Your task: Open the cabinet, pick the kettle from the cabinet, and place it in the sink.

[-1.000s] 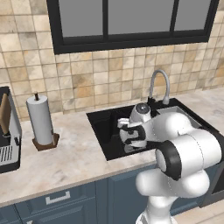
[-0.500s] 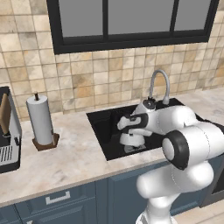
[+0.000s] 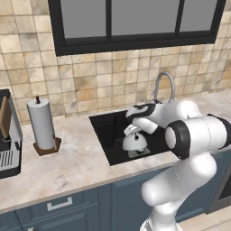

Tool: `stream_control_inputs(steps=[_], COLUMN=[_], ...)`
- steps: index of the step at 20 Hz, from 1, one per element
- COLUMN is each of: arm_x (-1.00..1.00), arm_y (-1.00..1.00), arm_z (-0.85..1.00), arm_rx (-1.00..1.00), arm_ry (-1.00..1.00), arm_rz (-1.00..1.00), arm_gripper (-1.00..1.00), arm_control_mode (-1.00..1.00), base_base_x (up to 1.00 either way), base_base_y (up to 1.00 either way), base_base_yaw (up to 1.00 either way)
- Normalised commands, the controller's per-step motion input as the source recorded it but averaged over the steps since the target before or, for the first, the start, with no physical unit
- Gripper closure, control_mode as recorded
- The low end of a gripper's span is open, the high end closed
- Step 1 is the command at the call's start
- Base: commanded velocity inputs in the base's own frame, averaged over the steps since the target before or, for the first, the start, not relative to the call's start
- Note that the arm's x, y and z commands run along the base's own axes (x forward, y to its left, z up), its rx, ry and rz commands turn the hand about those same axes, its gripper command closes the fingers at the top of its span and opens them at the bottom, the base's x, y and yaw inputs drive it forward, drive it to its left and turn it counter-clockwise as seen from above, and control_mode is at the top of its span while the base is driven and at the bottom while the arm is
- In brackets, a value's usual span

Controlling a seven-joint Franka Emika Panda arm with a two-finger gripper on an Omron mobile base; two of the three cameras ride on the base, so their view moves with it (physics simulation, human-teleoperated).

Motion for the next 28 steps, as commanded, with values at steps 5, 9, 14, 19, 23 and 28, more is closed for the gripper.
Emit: stream_control_inputs(steps=[5, 9, 14, 19, 23, 28], arm_x=[0.16, 0.07, 0.06, 0.12, 0.04, 0.0], arm_y=[0.0, 0.0, 0.01, 0.0, 0.03, 0.0], arm_z=[-0.02, 0.0, -0.02, -0.07, -0.13, -0.19], arm_rx=[0.0, 0.0, 0.0, 0.0, 0.04, 0.15], arm_ry=[0.08, 0.13, 0.15, 0.13, 0.04, 0.0], arm_rz=[0.41, 0.44, 0.45, 0.44, 0.45, 0.42], arm_gripper=[1.0, 1.0, 1.0, 1.0, 1.0, 1.0], arm_control_mode=[-1.0, -1.0, -1.0, -1.0, -1.0, -1.0], base_base_x=[0.0, 0.0, 0.0, 0.0, 0.0, 0.0], base_base_y=[0.0, 0.0, 0.0, 0.0, 0.0, 0.0], base_base_yaw=[0.0, 0.0, 0.0, 0.0, 0.0, 0.0])
